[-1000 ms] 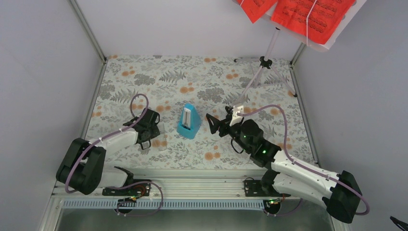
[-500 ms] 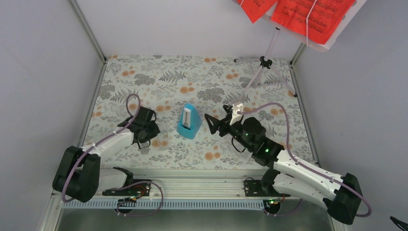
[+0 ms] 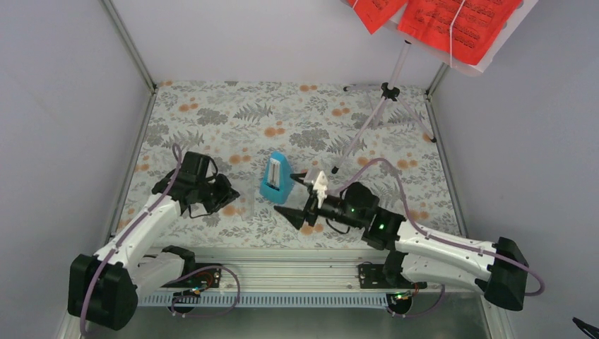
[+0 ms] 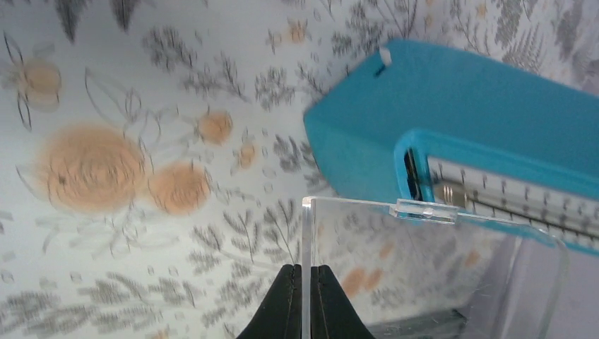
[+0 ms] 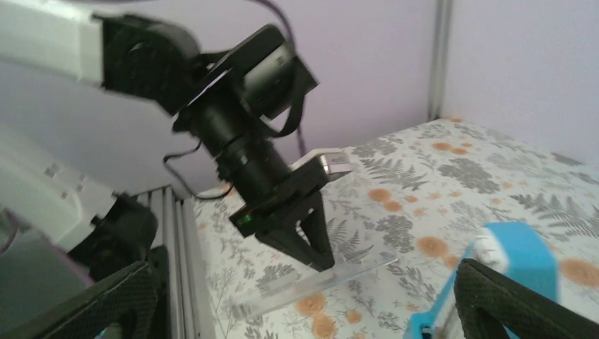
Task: Pack up the instrument practice props
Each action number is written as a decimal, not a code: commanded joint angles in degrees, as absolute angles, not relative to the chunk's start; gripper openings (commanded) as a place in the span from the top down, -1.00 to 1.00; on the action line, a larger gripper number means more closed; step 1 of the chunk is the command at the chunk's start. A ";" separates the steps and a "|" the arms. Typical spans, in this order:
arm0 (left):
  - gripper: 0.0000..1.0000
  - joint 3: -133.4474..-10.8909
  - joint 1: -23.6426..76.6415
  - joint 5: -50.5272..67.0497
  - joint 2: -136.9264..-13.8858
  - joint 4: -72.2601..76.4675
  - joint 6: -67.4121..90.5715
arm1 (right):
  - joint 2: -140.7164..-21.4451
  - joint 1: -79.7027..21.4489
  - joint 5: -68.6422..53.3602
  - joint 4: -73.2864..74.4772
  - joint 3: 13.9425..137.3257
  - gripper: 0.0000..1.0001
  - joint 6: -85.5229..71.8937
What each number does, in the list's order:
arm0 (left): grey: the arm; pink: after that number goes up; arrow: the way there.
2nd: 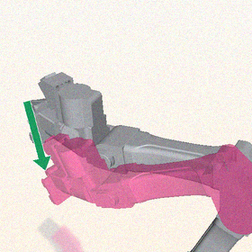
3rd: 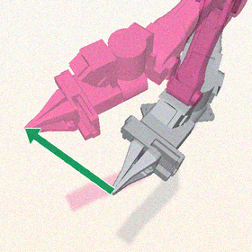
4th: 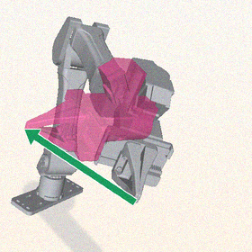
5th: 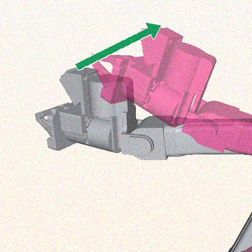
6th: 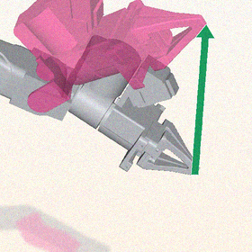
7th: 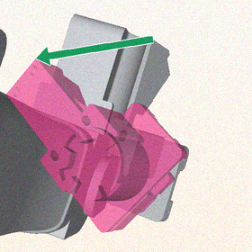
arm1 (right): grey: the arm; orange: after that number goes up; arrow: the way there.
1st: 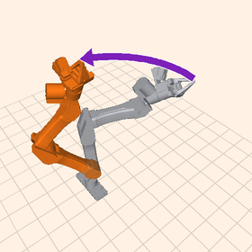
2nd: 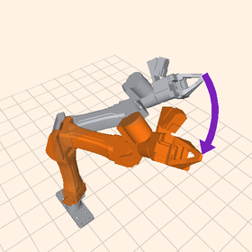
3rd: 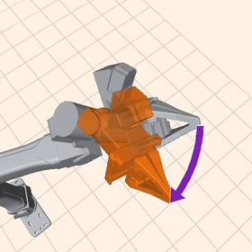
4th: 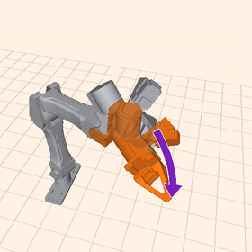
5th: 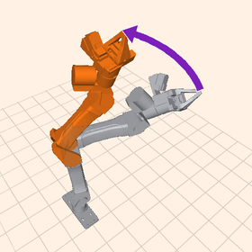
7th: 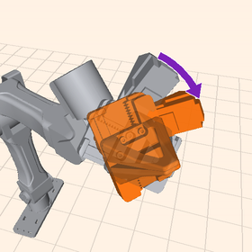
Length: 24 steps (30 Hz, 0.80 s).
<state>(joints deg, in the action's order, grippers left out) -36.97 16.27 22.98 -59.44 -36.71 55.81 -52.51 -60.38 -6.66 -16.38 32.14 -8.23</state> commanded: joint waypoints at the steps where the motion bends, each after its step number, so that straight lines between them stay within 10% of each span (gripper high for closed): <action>1: 0.95 -36.62 14.43 34.09 -55.28 -43.14 60.33 | -52.23 -66.56 -1.53 -28.36 27.41 -0.99 4.20; 24: 0.95 -46.15 12.43 43.56 -60.82 -53.92 53.19 | -84.28 -85.87 30.82 -61.02 31.39 -0.83 33.57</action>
